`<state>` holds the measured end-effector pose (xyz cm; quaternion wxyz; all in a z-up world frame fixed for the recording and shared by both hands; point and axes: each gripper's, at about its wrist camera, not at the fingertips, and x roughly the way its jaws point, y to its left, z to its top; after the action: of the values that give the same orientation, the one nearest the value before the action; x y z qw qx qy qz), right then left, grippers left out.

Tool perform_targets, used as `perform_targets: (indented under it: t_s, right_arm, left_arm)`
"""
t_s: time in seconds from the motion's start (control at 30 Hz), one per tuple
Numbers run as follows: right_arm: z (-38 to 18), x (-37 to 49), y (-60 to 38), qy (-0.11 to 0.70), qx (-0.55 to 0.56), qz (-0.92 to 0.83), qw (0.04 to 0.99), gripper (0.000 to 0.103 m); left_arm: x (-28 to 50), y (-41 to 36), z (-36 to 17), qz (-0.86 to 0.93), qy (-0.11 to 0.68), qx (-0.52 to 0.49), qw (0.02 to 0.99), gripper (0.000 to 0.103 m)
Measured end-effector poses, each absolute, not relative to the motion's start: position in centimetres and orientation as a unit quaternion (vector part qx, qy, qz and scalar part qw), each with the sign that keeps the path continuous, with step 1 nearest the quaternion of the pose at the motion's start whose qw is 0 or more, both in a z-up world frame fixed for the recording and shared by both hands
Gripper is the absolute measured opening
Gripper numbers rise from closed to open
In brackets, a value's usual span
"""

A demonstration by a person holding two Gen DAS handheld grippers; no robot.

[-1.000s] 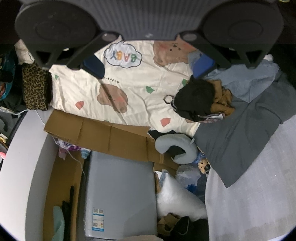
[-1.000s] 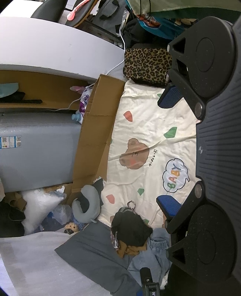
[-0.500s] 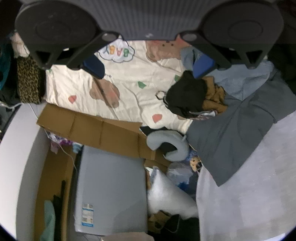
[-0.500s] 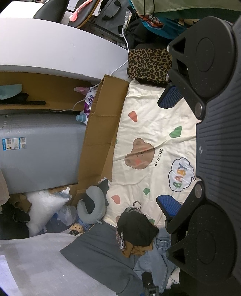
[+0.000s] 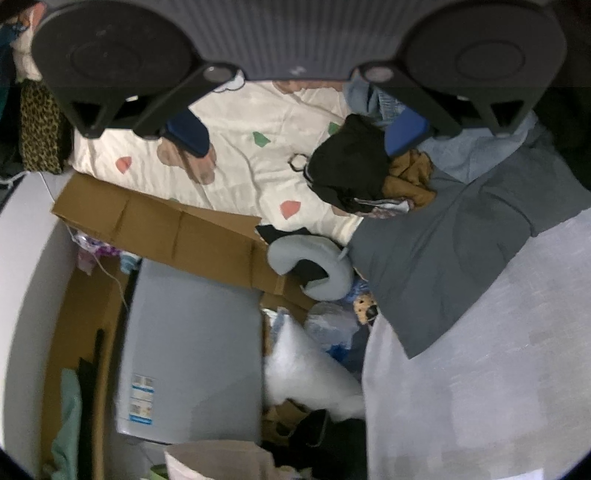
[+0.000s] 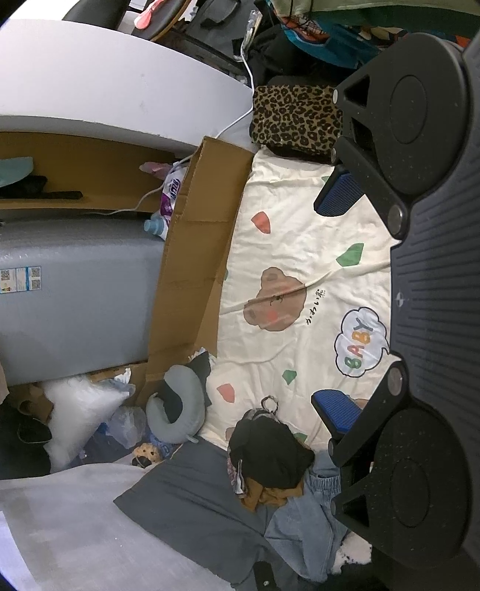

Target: Fold clothes

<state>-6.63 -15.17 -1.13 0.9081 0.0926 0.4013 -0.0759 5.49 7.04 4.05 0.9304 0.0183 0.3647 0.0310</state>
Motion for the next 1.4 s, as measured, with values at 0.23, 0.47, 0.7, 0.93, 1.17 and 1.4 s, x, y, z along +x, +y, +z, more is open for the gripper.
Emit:
perform_targets:
  t_s: [0.23,0.47,0.7,0.93,1.17,1.4]
  right_arm:
    - [-1.9,-4.6,-15.2,0.405,0.085,-0.084,0.906,0.103]
    - [-2.9,-2.5,-15.7,0.409,0.084,-0.096,0.904,0.103]
    - [-3.5,0.0,-16.3,0.410,0.077,-0.103,0.903,0.103]
    - [-4.6,2.7,-17.6,0.414,0.080,-0.105,0.901,0.103]
    - [-6.5,5.4,-19.1,0.423,0.087,-0.091,0.897,0.103]
    - [-8.6,7.7,-20.1,0.431,0.084,-0.086,0.894,0.103]
  left_arm:
    - [7.0,9.1,3.9,0.038,0.357,0.018,0.933,0.103]
    - [9.0,11.0,3.3,0.049,0.364,0.010,0.930,0.103]
    - [11.0,12.1,2.1,0.058,0.375,0.003,0.925,0.102]
    - [13.1,12.7,0.8,0.054,0.379,-0.002,0.924,0.103]
    - [15.4,13.5,-1.0,0.052,0.386,-0.011,0.921,0.103]
    - [17.1,13.8,-2.7,0.037,0.385,-0.022,0.922,0.102]
